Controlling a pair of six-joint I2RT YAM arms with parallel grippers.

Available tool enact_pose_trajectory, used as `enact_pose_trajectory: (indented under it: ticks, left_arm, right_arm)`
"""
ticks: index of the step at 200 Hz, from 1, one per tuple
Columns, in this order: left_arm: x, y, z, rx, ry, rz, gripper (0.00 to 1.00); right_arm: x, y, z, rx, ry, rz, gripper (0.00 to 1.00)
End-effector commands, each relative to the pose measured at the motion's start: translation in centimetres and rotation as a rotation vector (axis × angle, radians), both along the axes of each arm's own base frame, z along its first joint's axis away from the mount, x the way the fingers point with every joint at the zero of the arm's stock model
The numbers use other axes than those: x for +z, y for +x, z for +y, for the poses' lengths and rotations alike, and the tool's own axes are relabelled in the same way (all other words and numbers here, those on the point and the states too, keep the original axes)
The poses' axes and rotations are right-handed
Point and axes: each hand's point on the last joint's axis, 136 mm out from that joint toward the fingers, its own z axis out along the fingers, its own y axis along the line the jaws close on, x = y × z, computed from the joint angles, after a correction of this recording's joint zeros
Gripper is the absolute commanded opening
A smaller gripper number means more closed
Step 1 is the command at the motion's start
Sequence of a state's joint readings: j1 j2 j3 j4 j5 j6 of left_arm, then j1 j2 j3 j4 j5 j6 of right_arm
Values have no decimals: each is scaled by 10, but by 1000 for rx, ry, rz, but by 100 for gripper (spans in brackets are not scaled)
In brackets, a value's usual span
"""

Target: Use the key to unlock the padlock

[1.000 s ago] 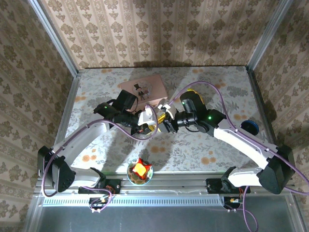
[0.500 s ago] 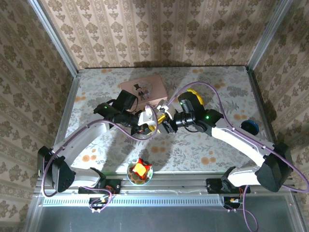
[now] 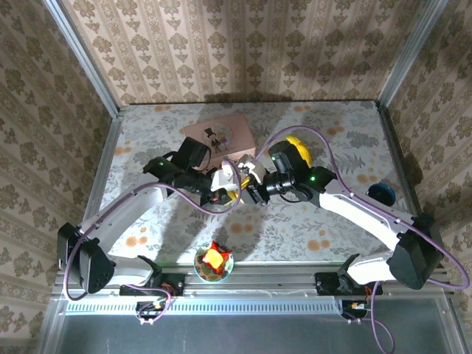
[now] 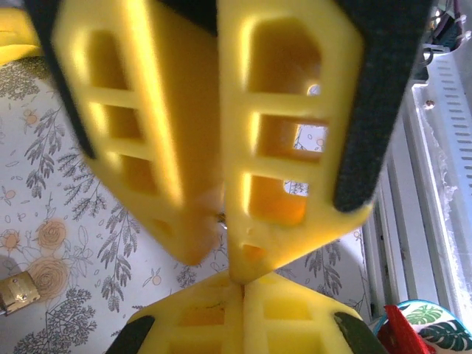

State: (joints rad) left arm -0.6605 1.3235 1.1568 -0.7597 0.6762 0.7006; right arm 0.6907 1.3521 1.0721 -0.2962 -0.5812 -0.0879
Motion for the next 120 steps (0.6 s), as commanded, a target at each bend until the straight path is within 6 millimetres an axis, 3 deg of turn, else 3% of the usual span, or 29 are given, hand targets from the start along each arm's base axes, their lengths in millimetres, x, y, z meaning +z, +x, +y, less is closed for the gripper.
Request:
enact_pose_trajectory:
  ticks: [1,15,32,43,54,91,101,120]
  left_arm:
    - [4,-7,2,-11,-15,-14,0]
    - [5,-6,4,3,-20,-25,0]
    - [9,-4,5,27,-41,-43,0]
    - [15,-1,7,61,-69,-60,22]
    - [23,0,8,88,-110,-71,36]
    - [55,8,20,220,-287,-150,94]
    - [64,11,25,266,-342,-171,100]
    - [81,18,35,351,-447,-189,100]
  right_arm:
    - [-7,-6,-2,14,-18,23,8]
    - [-6,-5,-3,1,-10,24,0]
    - [-3,1,-7,-31,18,28,0]
    - [0,5,-10,-58,45,33,0]
    - [5,9,-12,-74,80,40,0]
    - [12,19,-16,-118,166,77,0]
    - [11,22,-19,-137,177,86,0]
    - [11,31,-26,-182,210,105,0]
